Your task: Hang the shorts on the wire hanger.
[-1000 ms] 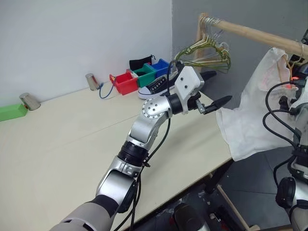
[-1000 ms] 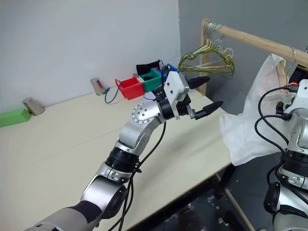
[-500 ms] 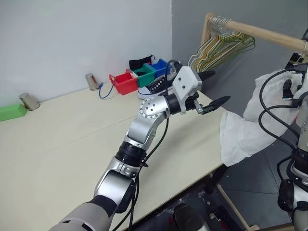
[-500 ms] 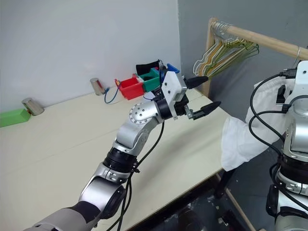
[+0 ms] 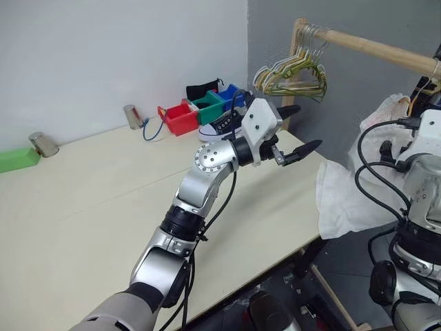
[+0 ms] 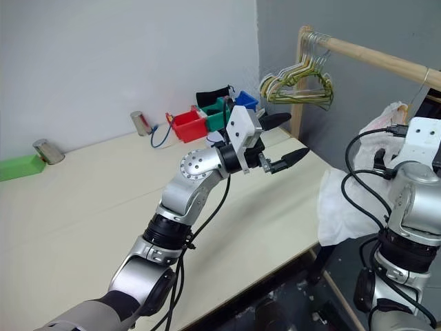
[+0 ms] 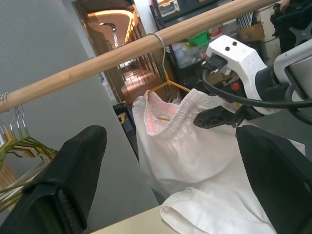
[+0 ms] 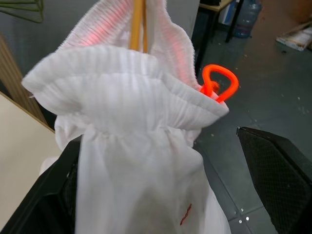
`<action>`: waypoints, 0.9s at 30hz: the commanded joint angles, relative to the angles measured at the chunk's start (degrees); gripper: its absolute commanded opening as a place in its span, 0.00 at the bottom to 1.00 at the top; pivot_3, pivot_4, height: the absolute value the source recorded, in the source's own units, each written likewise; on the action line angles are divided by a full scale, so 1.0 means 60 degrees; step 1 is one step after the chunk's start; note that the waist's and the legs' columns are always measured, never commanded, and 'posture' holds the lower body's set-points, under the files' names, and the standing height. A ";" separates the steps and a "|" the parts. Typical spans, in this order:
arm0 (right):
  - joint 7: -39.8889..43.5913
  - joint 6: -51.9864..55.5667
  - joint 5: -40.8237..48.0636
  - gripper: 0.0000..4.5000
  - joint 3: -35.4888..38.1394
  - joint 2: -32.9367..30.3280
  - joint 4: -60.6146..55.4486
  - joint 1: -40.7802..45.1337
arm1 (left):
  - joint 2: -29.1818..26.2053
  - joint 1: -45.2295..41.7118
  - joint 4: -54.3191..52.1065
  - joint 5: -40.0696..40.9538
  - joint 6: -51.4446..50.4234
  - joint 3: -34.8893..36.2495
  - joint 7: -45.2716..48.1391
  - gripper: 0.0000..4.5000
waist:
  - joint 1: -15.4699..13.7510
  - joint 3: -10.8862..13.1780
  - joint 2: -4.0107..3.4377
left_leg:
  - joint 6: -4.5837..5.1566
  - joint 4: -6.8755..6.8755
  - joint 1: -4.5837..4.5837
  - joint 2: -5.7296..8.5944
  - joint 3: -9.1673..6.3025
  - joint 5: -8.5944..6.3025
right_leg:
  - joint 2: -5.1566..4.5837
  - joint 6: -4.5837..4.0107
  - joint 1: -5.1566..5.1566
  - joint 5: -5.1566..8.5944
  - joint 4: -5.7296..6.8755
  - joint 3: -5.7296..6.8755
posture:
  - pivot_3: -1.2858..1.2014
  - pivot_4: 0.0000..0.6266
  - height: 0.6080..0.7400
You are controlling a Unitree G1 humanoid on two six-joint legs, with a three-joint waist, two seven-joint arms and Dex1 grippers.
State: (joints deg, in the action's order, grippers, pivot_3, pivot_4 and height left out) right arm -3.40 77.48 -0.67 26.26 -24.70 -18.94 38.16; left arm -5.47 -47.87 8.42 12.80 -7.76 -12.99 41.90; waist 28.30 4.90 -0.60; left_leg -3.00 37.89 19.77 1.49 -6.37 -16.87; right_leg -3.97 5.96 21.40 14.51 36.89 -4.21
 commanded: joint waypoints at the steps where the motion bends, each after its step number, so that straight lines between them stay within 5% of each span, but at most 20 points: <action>1: 0.0049 0.0086 0.0003 0.99 0.0082 -0.0052 -0.0284 0.0078 | -0.0075 -0.0021 -0.0460 0.0058 0.0005 0.0240 -0.0059 1.00 | 0.0012 0.0000 0.0000 | 0.0000 0.0000 0.0000 0.0000 0.0001 0.0000 | 0.0000 0.0000 0.0000 0.0000 0.0000 0.0000 | 0.33 0.04 1.00; 27: 0.1095 0.2503 0.0276 0.99 -0.1637 -0.1397 -0.4177 -0.0573 | -0.0206 0.0742 -0.1316 0.0394 -0.0743 0.0387 -0.0224 1.00 | 0.0079 0.0043 0.0068 | 0.0007 -0.0010 0.0003 -0.0010 0.0004 -0.0006 | 0.0007 0.0004 0.0003 0.0005 -0.0015 0.0006 | 0.31 0.10 1.00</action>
State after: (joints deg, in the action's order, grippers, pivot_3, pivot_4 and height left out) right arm 3.44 92.08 0.86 19.67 -31.39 -39.03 32.80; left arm -6.47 -43.75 3.98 13.71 -11.26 -13.00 41.69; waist 28.77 5.16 -0.19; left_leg -2.96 37.84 19.79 1.43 -6.33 -16.91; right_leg -3.93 5.98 21.42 14.54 36.79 -4.18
